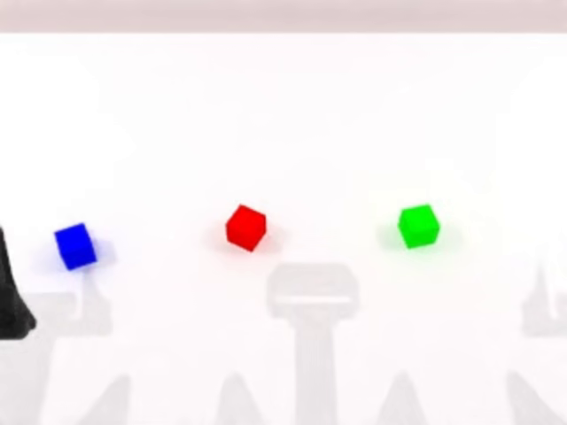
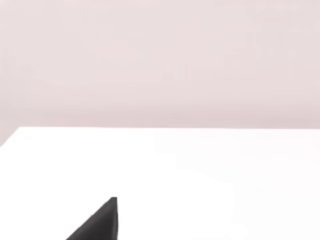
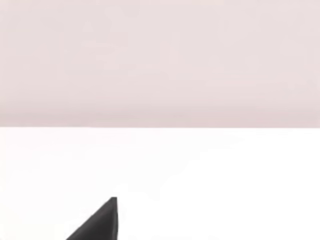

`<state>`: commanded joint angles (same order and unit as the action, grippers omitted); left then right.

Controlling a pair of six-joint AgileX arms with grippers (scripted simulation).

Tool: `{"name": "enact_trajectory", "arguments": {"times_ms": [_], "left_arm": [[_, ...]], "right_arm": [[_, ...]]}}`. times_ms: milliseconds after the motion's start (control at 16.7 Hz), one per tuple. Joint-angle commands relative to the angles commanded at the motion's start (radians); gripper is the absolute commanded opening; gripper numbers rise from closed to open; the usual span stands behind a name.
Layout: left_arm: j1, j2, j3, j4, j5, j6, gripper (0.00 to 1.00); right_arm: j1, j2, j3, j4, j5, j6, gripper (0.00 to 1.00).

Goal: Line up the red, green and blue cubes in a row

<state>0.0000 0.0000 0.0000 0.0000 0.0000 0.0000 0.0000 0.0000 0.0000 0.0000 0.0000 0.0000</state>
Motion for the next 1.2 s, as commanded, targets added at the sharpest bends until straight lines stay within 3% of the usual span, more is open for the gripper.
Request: {"name": "enact_trajectory", "arguments": {"times_ms": [240, 540, 1200], "left_arm": [[-0.011, 0.030, 0.030, -0.017, 0.003, 0.000, 1.00], [-0.087, 0.289, 0.276, -0.172, 0.009, -0.003, 1.00], [-0.342, 1.462, 1.257, -0.846, 0.009, -0.011, 1.00]], "right_arm": [[0.000, 0.000, 0.000, 0.000, 0.000, 0.000, 1.00], [0.000, 0.000, 0.000, 0.000, 0.000, 0.000, 1.00], [0.000, 0.000, 0.000, 0.000, 0.000, 0.000, 1.00]]}}
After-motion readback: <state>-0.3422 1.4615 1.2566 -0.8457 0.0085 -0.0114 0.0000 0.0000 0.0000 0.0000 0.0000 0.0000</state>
